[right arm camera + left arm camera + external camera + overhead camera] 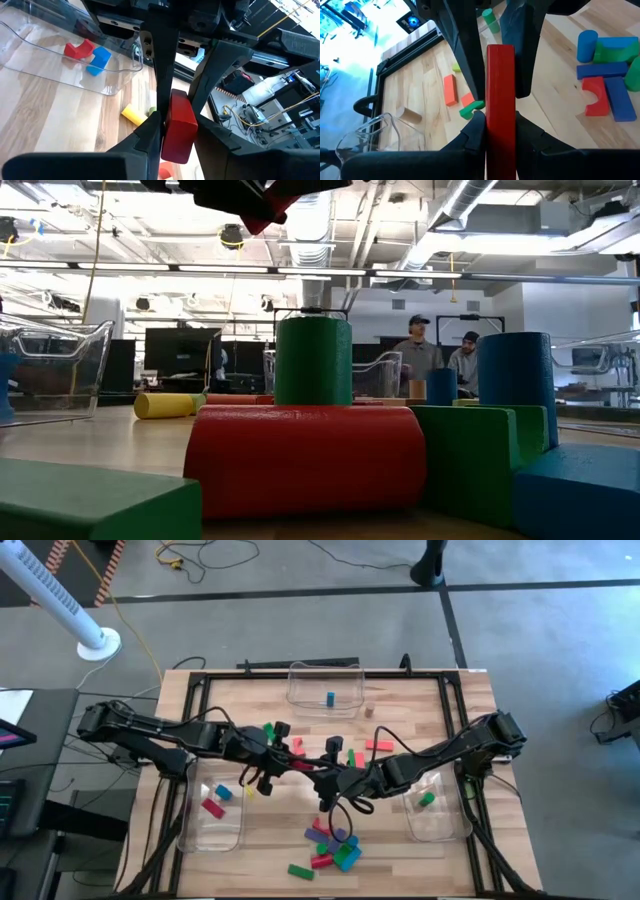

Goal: Sort blocks by size
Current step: Put the red rectangular block into the top transparent bin

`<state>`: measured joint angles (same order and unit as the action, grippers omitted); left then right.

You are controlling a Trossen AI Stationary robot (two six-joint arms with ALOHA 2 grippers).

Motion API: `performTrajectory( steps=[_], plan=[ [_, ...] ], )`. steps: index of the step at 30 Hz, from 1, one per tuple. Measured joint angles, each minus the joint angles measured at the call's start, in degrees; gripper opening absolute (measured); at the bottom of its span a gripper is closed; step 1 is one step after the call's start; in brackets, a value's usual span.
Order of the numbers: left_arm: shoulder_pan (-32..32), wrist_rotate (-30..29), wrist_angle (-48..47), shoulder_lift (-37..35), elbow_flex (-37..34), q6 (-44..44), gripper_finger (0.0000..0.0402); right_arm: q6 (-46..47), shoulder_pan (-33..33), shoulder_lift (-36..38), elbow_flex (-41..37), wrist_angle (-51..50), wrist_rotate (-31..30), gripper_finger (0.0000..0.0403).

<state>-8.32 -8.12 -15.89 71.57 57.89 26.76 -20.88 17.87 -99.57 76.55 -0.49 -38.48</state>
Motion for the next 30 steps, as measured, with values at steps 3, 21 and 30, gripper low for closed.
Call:
performTrajectory(
  steps=[3,21,30],
  plan=[
    [-0.1,-0.1,0.0,0.0,0.0,0.0,0.0055,0.0,0.0,0.0,0.0,0.0,0.0,0.012],
    [-0.2,-4.1,-4.4,-0.1,0.1,-1.7,0.0106,-0.7,-0.1,-0.1,-0.1,-2.5,-1.9,0.0088],
    [-0.2,-12.4,-13.9,-3.5,0.0,-8.4,0.0187,2.2,-2.2,0.1,-0.1,-10.1,-6.9,0.0088]
  ],
)
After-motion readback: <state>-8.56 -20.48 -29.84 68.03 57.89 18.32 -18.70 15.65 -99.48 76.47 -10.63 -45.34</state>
